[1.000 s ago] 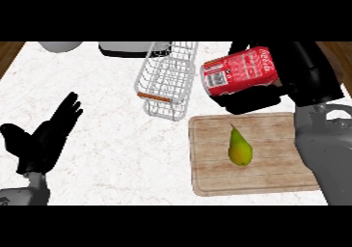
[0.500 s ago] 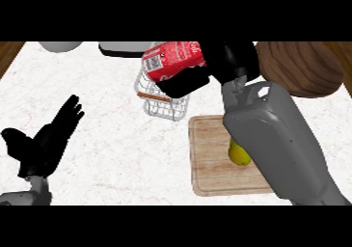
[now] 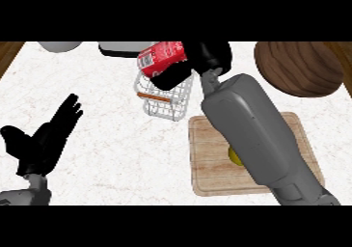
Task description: Pick the can from the cutting board and place it in the tiered basket
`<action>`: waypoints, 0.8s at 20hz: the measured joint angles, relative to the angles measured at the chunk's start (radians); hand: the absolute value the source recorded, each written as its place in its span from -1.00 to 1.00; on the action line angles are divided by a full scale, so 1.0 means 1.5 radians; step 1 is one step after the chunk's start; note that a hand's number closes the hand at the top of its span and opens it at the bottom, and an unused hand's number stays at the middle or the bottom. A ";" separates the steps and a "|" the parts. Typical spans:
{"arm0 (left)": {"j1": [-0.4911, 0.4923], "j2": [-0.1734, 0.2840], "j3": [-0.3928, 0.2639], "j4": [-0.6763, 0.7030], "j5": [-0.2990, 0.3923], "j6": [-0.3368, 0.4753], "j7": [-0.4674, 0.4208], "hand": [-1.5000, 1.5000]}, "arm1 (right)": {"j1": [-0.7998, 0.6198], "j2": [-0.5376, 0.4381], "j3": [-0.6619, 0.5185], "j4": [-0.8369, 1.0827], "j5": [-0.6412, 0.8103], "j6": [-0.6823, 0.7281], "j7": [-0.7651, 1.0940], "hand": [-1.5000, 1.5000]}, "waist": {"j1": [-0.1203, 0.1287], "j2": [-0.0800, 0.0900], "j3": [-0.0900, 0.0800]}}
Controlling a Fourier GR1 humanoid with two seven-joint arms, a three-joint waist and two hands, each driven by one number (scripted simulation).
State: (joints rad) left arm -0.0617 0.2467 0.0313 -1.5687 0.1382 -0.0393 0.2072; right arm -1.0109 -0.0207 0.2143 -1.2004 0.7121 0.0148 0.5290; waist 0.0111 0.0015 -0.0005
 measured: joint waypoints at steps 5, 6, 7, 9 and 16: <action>-0.015 -0.002 0.006 0.001 -0.001 -0.006 0.009 0.00 | -0.020 0.009 0.028 0.093 0.016 -0.080 -0.027 1.00 | 0.003 0.001 0.000; -0.011 -0.005 0.005 0.003 -0.002 -0.008 0.005 0.00 | -0.026 0.010 0.024 0.110 0.022 -0.091 -0.034 1.00 | 0.003 0.001 0.000; -0.020 -0.006 0.007 0.007 -0.003 -0.006 0.011 0.00 | -0.024 0.011 0.027 0.118 0.025 -0.100 -0.038 1.00 | 0.002 0.001 0.000; -0.014 -0.005 0.009 0.003 -0.002 -0.012 0.012 0.00 | -0.030 0.012 0.025 0.156 0.030 -0.132 -0.062 1.00 | 0.004 0.001 0.000; -0.020 -0.009 0.011 0.002 -0.003 -0.019 0.011 0.00 | -0.077 0.013 0.021 0.266 -0.023 -0.290 -0.120 -1.00 | 0.014 0.004 0.000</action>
State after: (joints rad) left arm -0.0924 0.2329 0.0478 -1.5652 0.1342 -0.0674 0.2242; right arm -1.1262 -0.0004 0.2460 -0.8015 0.6780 -0.4195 0.3492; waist 0.0323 0.0072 -0.0003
